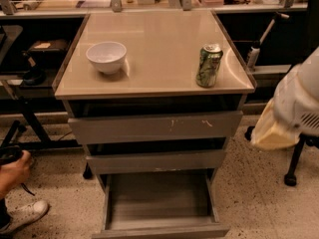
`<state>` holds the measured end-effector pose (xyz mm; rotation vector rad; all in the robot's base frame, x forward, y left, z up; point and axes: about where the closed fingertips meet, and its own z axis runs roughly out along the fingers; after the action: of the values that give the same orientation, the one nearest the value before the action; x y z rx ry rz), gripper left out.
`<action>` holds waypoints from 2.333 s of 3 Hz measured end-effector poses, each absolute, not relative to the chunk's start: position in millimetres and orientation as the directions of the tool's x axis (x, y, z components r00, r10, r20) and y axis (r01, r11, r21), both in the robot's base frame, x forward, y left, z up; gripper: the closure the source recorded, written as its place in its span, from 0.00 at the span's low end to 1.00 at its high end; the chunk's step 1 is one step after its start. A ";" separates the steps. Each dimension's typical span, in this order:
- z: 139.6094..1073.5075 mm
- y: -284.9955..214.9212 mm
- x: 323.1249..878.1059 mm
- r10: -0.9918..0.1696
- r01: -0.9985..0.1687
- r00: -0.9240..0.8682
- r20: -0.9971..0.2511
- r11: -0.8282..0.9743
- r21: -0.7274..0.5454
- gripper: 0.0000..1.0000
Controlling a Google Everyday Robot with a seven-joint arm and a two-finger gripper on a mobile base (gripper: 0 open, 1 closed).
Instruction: Close bottom drawer
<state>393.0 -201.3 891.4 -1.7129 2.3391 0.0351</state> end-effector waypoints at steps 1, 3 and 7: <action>816.2 -186.2 372.3 -0.937 -0.951 -0.292 -0.194 0.305 -0.044 1.00; 786.1 -188.0 351.1 -0.942 -0.954 -0.296 -0.159 0.298 0.011 1.00; 554.3 -126.5 319.5 -0.894 -0.903 -0.387 -0.225 0.319 0.287 1.00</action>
Offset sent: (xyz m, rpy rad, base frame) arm -0.0173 0.0136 -0.0644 0.0104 0.0651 0.0064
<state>319.5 -126.5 554.3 -1.7249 2.5313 0.5765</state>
